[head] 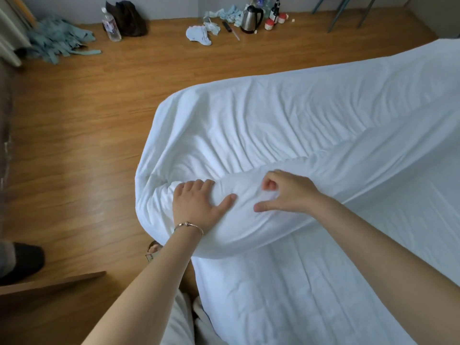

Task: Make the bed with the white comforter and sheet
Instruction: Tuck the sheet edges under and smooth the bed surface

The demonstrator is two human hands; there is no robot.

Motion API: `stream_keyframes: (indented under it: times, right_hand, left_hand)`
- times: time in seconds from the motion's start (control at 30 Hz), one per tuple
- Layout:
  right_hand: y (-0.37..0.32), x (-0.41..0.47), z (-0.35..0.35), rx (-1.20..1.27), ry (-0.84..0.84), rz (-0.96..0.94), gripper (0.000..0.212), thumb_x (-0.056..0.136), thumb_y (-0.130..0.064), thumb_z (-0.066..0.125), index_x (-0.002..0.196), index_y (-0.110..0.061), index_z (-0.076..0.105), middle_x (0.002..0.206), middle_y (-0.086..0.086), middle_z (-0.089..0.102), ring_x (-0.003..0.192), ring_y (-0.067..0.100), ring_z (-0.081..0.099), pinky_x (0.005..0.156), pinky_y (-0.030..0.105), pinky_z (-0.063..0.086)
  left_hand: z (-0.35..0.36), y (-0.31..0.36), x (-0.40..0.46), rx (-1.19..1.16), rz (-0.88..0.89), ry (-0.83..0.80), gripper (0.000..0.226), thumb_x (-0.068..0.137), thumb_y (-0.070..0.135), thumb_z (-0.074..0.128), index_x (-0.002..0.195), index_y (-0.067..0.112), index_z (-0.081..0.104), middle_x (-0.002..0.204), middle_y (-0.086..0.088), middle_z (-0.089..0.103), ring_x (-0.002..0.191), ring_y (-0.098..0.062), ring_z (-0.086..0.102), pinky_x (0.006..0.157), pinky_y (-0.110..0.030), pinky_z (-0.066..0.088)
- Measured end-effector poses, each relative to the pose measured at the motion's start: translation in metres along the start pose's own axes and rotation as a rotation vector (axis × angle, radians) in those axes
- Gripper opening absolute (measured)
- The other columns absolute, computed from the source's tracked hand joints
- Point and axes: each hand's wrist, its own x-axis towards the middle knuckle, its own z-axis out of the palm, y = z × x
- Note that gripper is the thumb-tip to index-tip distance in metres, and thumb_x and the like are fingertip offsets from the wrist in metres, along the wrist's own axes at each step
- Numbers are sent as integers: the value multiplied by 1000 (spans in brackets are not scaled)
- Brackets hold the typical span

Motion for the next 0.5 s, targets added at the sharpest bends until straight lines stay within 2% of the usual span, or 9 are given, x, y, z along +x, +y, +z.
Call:
stream_keyframes:
  times: [0.07,0.13,0.2,0.27,0.33,0.37,0.43,0.5]
  right_hand:
    - [-4,23,-11,-86,1,-91,74,58,-73,73,118,-37,50,122,-16,51,120,9,42,100,32,35]
    - [-12,41,-7,-106,-108,-81,84,65,-76,67,137,-40,42,140,-11,46,133,15,34,108,33,26]
    - [-21,47,12,-150,-194,-15,78,75,-84,45,140,-42,41,141,-6,49,134,20,37,108,35,27]
    - [-26,40,33,-220,-158,36,77,80,-86,28,133,-35,52,131,-1,57,128,19,44,107,36,27]
    - [-28,23,47,-251,-32,33,74,79,-87,29,110,-26,59,116,-1,63,119,18,49,104,37,28]
    - [-27,14,52,-266,37,15,69,78,-86,31,98,-26,57,109,-3,64,115,18,51,102,37,28]
    - [-21,-4,65,-291,184,5,65,78,-85,32,86,-26,58,93,-7,66,103,18,56,97,36,31]
    - [-18,-20,82,-281,372,-1,62,79,-81,37,74,-24,59,72,-9,62,84,20,59,88,33,33]
  left_hand:
    - [8,2,-21,-1,16,75,65,76,81,38,100,26,64,91,7,62,98,-20,55,97,-34,30]
    - [14,6,-38,0,34,136,63,76,78,43,92,22,65,83,5,61,90,-23,55,94,-35,32]
    - [17,9,-52,-14,41,158,60,77,75,47,89,19,66,81,4,60,87,-23,55,94,-37,35]
    - [17,10,-64,-26,74,148,55,79,71,47,89,20,66,80,4,60,85,-23,53,92,-37,36]
    - [11,8,-69,-10,128,124,49,86,63,40,88,21,65,77,5,58,78,-23,53,85,-36,37]
    - [2,8,-65,-6,128,89,47,90,59,35,82,22,64,73,5,58,75,-24,53,79,-36,38]
    - [-16,15,-43,-17,56,-24,45,95,50,31,69,21,55,70,3,60,72,-24,53,70,-34,38]
    - [-22,25,-7,-19,-32,-171,41,98,40,30,70,20,51,80,-3,65,75,-24,51,68,-32,37]
